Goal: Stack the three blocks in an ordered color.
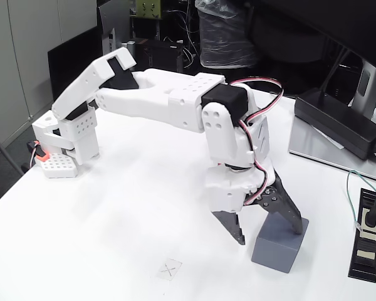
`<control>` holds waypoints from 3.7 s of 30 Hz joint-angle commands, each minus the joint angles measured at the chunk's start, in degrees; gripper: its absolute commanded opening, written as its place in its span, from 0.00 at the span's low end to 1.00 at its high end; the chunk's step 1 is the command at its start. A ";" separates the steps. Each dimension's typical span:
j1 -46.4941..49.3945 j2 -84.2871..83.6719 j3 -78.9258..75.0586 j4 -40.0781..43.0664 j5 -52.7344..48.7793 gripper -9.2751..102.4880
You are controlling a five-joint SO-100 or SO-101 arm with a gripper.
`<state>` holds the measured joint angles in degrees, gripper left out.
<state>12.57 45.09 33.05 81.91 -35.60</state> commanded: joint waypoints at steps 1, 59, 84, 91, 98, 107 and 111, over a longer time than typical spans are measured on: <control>0.53 3.25 -0.88 4.31 -2.11 0.38; 1.58 8.09 6.94 6.33 17.75 0.42; -2.55 3.34 7.12 1.41 20.39 0.41; -2.29 2.29 6.77 1.49 20.39 0.36; -2.29 3.52 6.06 4.92 20.30 0.23; -3.16 13.10 6.15 8.79 17.75 0.18; -3.16 17.05 6.42 8.88 13.89 0.18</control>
<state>9.84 56.51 39.73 90.35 -19.07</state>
